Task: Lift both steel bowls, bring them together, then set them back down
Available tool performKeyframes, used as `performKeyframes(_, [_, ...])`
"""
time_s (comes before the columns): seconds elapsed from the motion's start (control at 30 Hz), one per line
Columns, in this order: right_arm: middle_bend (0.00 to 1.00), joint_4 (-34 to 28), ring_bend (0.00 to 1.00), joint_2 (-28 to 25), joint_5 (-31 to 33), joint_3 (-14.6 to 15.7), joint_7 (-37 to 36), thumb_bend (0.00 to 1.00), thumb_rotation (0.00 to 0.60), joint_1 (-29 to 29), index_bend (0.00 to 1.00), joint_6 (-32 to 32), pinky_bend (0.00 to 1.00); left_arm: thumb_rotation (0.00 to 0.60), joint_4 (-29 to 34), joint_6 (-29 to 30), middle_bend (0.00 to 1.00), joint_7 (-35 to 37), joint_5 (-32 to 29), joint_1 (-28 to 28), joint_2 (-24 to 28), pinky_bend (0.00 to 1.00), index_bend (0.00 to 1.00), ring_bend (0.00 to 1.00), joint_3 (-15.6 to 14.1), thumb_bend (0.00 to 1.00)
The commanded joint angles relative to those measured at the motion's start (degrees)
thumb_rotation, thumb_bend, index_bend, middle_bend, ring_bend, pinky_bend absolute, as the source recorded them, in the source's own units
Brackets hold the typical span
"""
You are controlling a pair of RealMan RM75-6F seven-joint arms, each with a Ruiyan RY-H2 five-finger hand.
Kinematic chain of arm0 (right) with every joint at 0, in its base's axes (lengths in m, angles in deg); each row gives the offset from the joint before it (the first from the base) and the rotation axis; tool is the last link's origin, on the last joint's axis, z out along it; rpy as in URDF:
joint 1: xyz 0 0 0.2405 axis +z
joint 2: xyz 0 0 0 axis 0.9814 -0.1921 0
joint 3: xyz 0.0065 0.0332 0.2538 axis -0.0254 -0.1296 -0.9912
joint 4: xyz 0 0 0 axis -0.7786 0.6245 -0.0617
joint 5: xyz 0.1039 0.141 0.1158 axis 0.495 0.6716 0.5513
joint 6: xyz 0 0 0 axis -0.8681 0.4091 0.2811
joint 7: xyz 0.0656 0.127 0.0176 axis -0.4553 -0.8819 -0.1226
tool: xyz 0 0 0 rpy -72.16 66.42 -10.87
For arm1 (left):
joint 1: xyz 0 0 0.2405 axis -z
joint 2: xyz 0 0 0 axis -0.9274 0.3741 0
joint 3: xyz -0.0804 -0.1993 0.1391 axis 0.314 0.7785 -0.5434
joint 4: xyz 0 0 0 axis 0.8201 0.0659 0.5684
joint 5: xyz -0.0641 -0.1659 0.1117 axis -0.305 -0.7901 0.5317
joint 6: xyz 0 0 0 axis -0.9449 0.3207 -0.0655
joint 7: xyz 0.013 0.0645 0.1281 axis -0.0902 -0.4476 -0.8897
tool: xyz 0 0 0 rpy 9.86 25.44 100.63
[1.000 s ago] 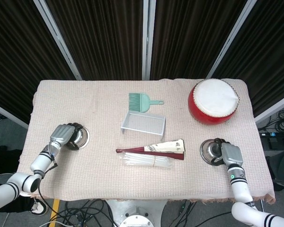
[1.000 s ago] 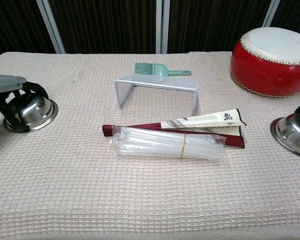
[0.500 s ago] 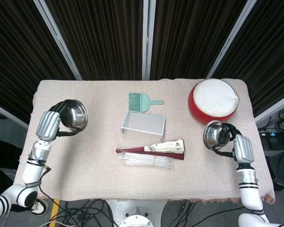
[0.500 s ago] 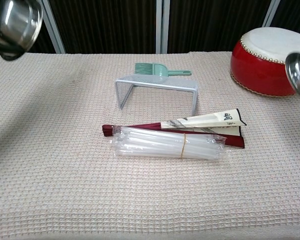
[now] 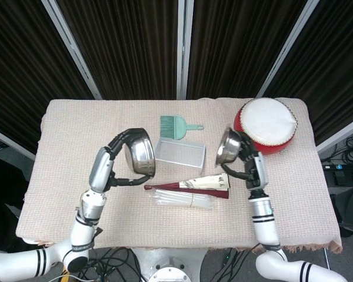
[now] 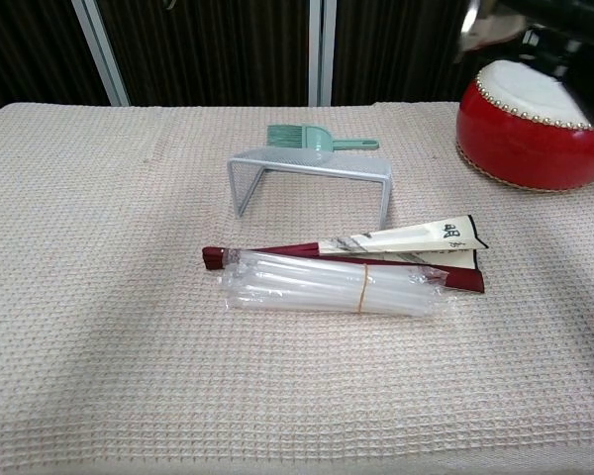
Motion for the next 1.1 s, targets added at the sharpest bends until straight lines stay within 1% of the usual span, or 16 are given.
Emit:
performKeyframes(0.03, [0.44, -1.88, 0.34, 3.26, 2.45, -2.69, -7.89, 0.17, 0.600, 5.96, 0.59, -9.73, 0.45, 0.600, -3.26, -0.33, 0.57, -0.45, 2.54, 2.00, -2.24, 0.68, 0.60, 0.56, -0.27, 0.12])
performKeyframes(0.13, [0.44, -1.47, 0.34, 3.77, 3.35, -3.52, -11.25, 0.17, 0.600, 9.26, 0.59, -15.98, 0.45, 0.600, -5.87, -0.41, 0.57, 0.66, 3.27, 3.04, -3.44, 0.68, 0.60, 0.56, -0.21, 0.12])
performKeyframes(0.23, [0.44, -0.59, 0.34, 4.51, 4.05, -4.65, -12.62, 0.17, 0.600, 12.26, 0.59, -20.36, 0.45, 0.600, -8.59, -0.87, 0.57, 1.81, 3.34, 4.03, -3.96, 0.68, 0.60, 0.56, 0.14, 0.12])
performKeyframes(0.37, [0.44, 0.98, 0.34, 5.87, 4.93, -6.36, -13.37, 0.17, 0.600, 15.78, 0.59, -24.20, 0.45, 0.600, -12.27, -2.47, 0.58, 3.79, 2.01, 5.38, -4.62, 0.68, 0.60, 0.55, 0.77, 0.12])
performKeyframes(0.43, [0.44, 1.56, 0.34, 6.51, 5.20, -7.10, -13.80, 0.16, 0.600, 17.17, 0.59, -25.53, 0.45, 0.600, -13.97, -2.49, 0.58, 4.93, 1.37, 6.04, -5.26, 0.67, 0.60, 0.55, 1.59, 0.12])
performKeyframes(0.53, [0.44, 2.43, 0.34, 6.67, 5.28, -7.57, -14.08, 0.16, 0.600, 17.42, 0.59, -25.43, 0.45, 0.600, -16.07, -1.13, 0.58, 5.72, 1.96, 6.70, -5.72, 0.67, 0.61, 0.55, 2.37, 0.12])
performKeyframes(0.7, [0.45, 3.52, 0.34, 5.60, 5.63, -7.90, -16.15, 0.16, 0.600, 15.07, 0.59, -23.27, 0.45, 0.600, -16.83, 2.23, 0.58, 8.21, 1.53, 5.83, -5.28, 0.67, 0.60, 0.55, 3.36, 0.12])
performKeyframes(0.8, [0.45, 3.71, 0.34, 5.03, 5.24, -8.15, -17.99, 0.16, 0.600, 14.25, 0.59, -22.84, 0.45, 0.600, -17.08, 3.01, 0.58, 9.26, 0.94, 5.47, -5.10, 0.67, 0.59, 0.55, 3.57, 0.12])
performKeyframes(0.87, [0.45, 3.85, 0.34, 4.97, 4.76, -8.50, -19.48, 0.16, 0.600, 14.33, 0.59, -23.04, 0.45, 0.600, -17.60, 2.81, 0.58, 9.76, 0.88, 5.61, -5.27, 0.67, 0.59, 0.55, 3.14, 0.12])
performKeyframes(0.97, [0.45, 3.99, 0.34, 5.64, 3.87, -9.16, -21.80, 0.16, 0.600, 15.31, 0.59, -23.72, 0.45, 0.600, -18.71, 2.74, 0.58, 10.24, 1.15, 6.08, -6.37, 0.67, 0.58, 0.55, 2.38, 0.12])
performKeyframes(1.1, [0.45, 4.18, 0.34, 6.77, 2.47, -10.07, -25.84, 0.16, 0.600, 17.26, 0.59, -25.27, 0.45, 0.600, -22.17, 4.76, 0.56, 11.82, 1.21, 6.76, -9.71, 0.65, 0.55, 0.53, 2.72, 0.12])
